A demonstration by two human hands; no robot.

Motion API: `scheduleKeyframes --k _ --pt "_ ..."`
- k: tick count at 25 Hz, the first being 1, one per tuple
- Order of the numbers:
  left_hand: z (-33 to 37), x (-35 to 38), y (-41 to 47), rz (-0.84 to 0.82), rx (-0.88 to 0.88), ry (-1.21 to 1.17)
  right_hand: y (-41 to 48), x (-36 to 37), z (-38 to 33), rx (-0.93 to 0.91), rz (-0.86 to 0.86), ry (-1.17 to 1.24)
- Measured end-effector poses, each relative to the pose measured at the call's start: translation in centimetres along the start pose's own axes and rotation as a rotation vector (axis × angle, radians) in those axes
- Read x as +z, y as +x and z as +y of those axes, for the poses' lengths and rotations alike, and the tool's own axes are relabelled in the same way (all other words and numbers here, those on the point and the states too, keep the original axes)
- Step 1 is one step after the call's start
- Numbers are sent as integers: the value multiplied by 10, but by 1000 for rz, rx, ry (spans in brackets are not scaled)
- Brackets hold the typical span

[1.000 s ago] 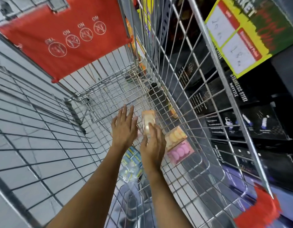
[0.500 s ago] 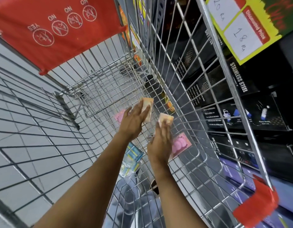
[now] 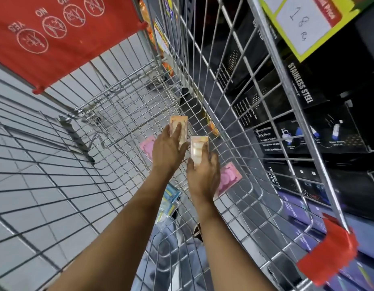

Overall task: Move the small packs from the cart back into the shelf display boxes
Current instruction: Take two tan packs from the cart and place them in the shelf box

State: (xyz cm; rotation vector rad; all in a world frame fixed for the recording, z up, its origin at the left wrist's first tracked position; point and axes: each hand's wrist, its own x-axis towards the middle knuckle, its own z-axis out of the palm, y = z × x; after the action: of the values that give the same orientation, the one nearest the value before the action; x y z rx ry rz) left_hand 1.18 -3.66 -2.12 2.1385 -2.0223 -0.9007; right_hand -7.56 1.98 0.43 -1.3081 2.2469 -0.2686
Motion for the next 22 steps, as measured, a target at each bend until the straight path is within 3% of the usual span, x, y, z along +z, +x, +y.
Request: scheduleKeyframes --k 5,9,15,22 --pt "16 -19 -1 22 -81 -174 -4 -20 -3 43 90 5" --pt "34 -50 -10 113 0 -218 -13 -48 -8 -14 108 -10" --pt "56 -149 -50 314 -114 -340 -58 -120 -51 -91 159 72" --pt "115 -267 -107 553 96 -396 -96 -228 -108 -257 295 171"
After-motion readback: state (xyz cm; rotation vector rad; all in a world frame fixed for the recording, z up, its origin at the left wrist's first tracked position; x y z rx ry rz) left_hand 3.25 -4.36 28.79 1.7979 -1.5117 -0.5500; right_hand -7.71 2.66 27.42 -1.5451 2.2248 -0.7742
